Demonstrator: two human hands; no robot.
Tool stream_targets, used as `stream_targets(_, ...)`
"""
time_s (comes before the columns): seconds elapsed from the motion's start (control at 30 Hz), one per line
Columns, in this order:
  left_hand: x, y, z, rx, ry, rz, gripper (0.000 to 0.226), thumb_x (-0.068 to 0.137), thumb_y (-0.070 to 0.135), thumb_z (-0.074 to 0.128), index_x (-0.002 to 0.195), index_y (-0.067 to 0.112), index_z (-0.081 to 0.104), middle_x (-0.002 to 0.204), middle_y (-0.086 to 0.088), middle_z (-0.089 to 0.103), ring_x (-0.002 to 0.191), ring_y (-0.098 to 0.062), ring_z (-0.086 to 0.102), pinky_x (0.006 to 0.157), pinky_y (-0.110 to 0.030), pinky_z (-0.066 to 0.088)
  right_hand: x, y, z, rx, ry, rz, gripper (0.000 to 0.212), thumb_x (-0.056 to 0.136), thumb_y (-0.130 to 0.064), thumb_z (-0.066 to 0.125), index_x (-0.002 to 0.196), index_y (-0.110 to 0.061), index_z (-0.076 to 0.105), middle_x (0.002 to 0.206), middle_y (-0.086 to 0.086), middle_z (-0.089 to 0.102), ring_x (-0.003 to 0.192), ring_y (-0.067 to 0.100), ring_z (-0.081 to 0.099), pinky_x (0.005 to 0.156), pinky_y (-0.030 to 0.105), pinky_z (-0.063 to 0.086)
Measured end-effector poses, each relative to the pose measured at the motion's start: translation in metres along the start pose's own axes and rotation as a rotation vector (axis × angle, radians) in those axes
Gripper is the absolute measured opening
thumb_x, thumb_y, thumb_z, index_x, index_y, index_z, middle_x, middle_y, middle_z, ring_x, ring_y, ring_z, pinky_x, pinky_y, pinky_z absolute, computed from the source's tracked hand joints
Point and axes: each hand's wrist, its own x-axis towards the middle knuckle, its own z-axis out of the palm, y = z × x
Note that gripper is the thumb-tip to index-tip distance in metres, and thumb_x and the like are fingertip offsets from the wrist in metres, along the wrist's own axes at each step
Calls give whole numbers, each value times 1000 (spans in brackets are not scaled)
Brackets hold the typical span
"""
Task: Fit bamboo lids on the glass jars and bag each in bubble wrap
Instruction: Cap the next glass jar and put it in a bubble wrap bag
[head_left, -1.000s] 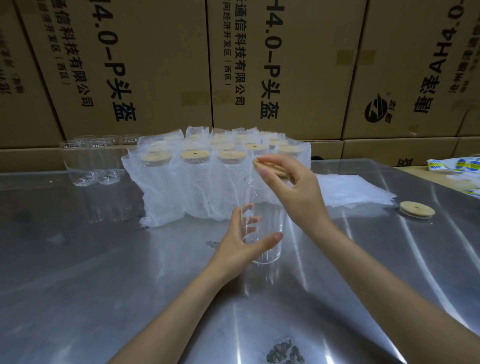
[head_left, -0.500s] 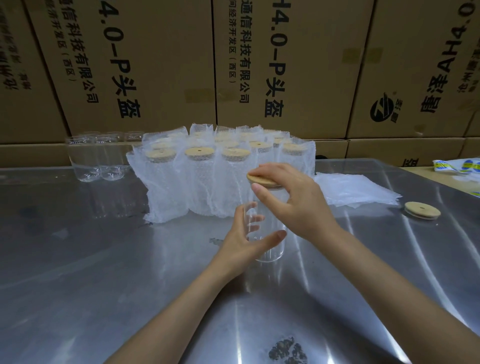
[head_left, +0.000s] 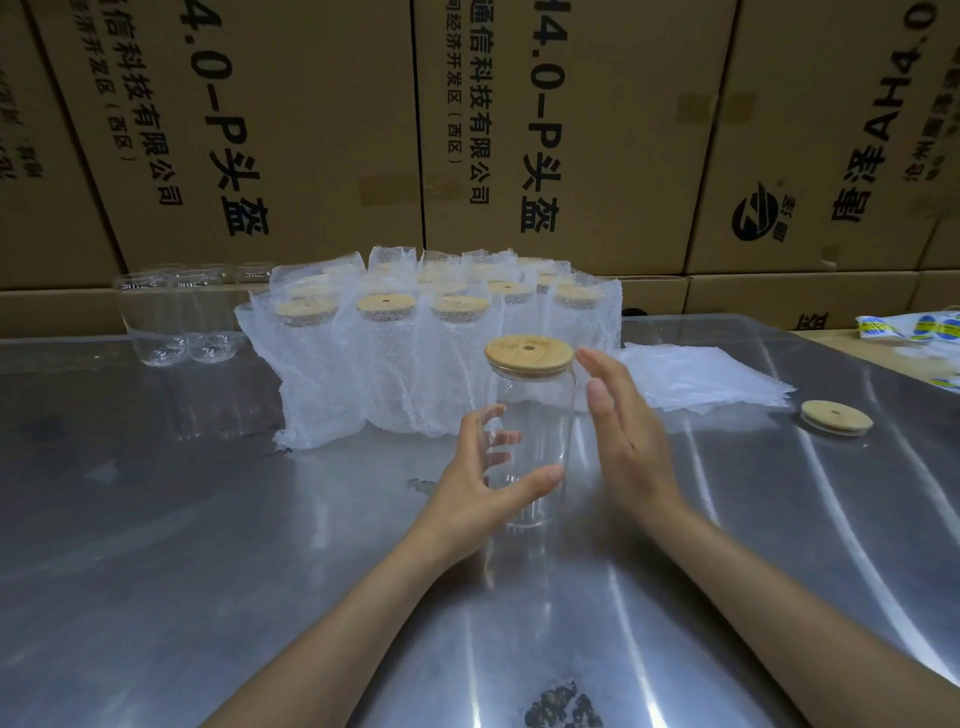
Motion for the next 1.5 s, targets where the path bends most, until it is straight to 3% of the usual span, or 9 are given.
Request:
stream_targets(0.17, -1, 3, 0, -7, -5, -10, 85, 64, 48, 74, 136, 35, 30, 126, 9, 50, 117, 1, 50, 100, -31, 47, 24, 64, -27, -490, 16, 351, 34, 97, -26, 48, 128, -12, 57, 139, 7, 52, 131, 25, 40, 99, 37, 35)
stream_targets(0.33, -2, 3, -1, -4, -9, -21, 87, 60, 55, 76, 132, 40, 31, 123, 15, 50, 117, -2, 52, 101, -37, 48, 36, 84, -30, -761, -177, 514, 42, 99, -39, 41, 136, -24, 53, 158, 7, 24, 145, 25, 13, 113, 45, 20)
stream_targets(0.43, -2, 4, -1, -6, -16, -27, 93, 52, 63, 73, 131, 42, 31, 122, 17, 50, 116, -2, 53, 99, -37, 50, 40, 87, -28, -809, -234, 605, 47, 99, -41, 36, 135, -16, 51, 152, 9, 35, 143, 28, 16, 112, 49, 19)
stream_targets(0.53, -3, 5, -1, -3, -13, -26, 93, 52, 63, 72, 132, 42, 31, 122, 18, 50, 116, -1, 52, 99, -36, 49, 40, 84, -27, -776, -92, 591, 42, 99, -32, 38, 125, -3, 54, 135, 14, 52, 135, 30, 30, 107, 47, 28)
stream_targets(0.83, -2, 4, -1, 18, -10, -14, 85, 63, 53, 74, 135, 39, 30, 128, 11, 51, 118, 0, 51, 99, -29, 47, 23, 67, -43, -369, 518, 437, 26, 95, -21, 52, 119, -16, 62, 124, 3, 60, 120, 24, 42, 77, 31, 33)
stream_targets(1.03, -6, 5, 1, 20, 0, 26, 100, 60, 61, 74, 140, 41, 17, 146, 8, 34, 133, -6, 39, 105, -28, 40, 24, 29, -42, -243, 561, 79, 43, 95, -9, 48, 138, -12, 49, 136, 5, 48, 96, 19, 57, 72, 32, 48)
stream_targets(1.17, -8, 16, -1, 64, 145, 138, 87, 66, 74, 55, 137, 44, 15, 147, 16, 25, 136, -2, 30, 115, -40, 31, 20, -14, -23, -196, 465, -274, 50, 93, -10, 46, 143, -6, 41, 140, 2, 40, 118, 7, 47, 88, 14, 48)
stream_targets(1.37, -7, 40, -19, 372, 608, 726, 61, 90, 33, 53, 141, 23, 22, 140, 13, 24, 141, -5, 20, 118, -30, 20, 4, -51, 1, -293, 230, -759, 46, 90, -7, 52, 133, 5, 46, 135, 10, 43, 129, 23, 46, 109, 30, 39)
stream_targets(1.5, -8, 52, -30, 742, 803, 1105, 68, 80, 6, 65, 135, 17, 25, 137, -7, 24, 141, -20, 22, 108, -54, 32, -6, -63, 8, -317, 151, -887, 42, 88, -10, 53, 128, 3, 53, 132, 8, 47, 127, 25, 48, 110, 28, 38)
